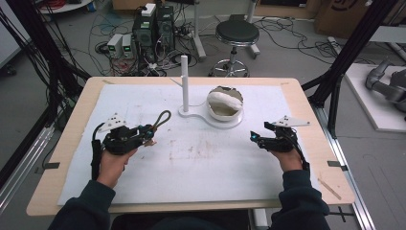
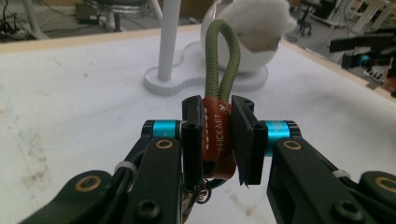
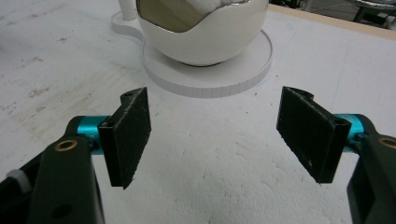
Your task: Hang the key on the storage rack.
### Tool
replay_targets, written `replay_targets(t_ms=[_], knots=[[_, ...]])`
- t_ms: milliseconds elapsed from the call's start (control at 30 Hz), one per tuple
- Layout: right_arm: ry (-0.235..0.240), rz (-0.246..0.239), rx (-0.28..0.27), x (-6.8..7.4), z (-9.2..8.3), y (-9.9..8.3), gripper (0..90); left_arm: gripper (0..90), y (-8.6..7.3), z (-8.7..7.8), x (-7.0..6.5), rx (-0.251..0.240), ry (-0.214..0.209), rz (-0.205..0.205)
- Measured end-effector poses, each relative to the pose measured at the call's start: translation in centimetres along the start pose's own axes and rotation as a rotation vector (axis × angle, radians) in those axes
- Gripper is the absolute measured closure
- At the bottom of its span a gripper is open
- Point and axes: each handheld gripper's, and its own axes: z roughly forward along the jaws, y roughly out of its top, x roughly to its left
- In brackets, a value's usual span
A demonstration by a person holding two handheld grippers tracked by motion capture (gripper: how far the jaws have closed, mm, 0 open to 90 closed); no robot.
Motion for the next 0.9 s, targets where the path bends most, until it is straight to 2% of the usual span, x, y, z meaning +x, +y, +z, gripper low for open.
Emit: replay_targets(t_ms=[100,400,633,733,900], knots=[[0.001,0.001,-0.002,0.1,-0.1,0.0,26.5,74.8,1.2,0.2,-0.1,-0.037,-0.009,0.008],[0.003,-0.003,-0.002,0.1,0.1,0.0,26.5,75.3,6.3,1.5,-1.1,-0.118,-0.047,0.077],[0.006,0.001,-0.007,0.2,0.0,0.0,26.5,75.5,8.9,3.7,-1.8,-0.095,-0.025,0.118],[0.009,0.001,-0.006,0.2,0.0,0.0,26.5,75.6,9.6,4.9,-1.6,-0.067,0.002,0.117],[0.010,0.002,-0.006,0.2,0.0,0.0,26.5,75.9,9.6,6.3,-0.8,-0.045,0.051,0.085]])
